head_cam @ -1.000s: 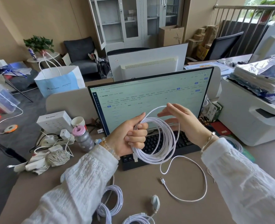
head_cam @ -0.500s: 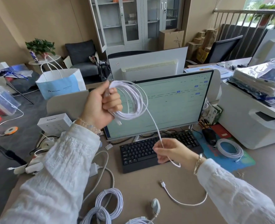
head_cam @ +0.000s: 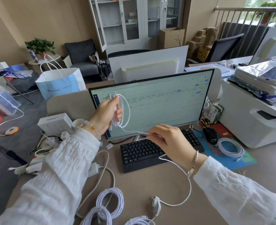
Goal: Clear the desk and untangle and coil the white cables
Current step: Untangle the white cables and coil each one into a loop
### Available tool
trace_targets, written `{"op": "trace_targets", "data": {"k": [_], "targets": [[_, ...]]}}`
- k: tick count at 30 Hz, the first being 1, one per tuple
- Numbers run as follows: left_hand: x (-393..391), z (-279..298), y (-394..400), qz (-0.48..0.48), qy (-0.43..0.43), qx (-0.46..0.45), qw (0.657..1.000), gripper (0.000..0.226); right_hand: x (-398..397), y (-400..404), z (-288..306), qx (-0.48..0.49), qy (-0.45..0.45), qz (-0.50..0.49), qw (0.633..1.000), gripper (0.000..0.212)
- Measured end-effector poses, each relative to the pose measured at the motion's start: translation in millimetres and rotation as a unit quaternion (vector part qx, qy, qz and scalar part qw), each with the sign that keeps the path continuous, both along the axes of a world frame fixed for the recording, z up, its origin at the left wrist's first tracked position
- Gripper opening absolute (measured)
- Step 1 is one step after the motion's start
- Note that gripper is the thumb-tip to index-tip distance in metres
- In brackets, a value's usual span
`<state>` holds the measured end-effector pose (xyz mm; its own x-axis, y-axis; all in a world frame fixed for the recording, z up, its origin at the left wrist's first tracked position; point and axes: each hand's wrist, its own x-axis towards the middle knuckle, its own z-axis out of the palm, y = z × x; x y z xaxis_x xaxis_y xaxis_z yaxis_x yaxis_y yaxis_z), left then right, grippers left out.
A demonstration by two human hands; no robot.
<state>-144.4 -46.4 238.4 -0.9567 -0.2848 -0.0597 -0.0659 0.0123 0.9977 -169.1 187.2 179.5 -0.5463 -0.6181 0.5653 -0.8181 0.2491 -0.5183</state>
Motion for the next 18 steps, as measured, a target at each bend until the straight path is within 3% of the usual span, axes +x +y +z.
{"op": "trace_targets", "data": {"k": [7,13,16,18], "targets": [[11.9,-0.7,48.4,-0.130,-0.111,-0.060,0.984,0.038,-8.1,-15.5,39.3,-0.045,0.071,-0.023,0.996,0.026],[12.8,-1.4,63.2,-0.218,-0.147,0.135,0.955,0.038,-20.7,-10.5,48.0,-0.040,0.066,-0.060,0.995,0.022],[12.1,1.3,64.0,-0.266,-0.174,0.193,0.928,0.041,-27.5,-4.2,50.4,-0.030,-0.001,-0.072,0.997,0.019],[12.5,5.2,62.8,-0.287,-0.187,0.207,0.916,0.047,-31.2,-0.4,49.5,-0.049,-0.103,-0.049,0.992,0.023]]}}
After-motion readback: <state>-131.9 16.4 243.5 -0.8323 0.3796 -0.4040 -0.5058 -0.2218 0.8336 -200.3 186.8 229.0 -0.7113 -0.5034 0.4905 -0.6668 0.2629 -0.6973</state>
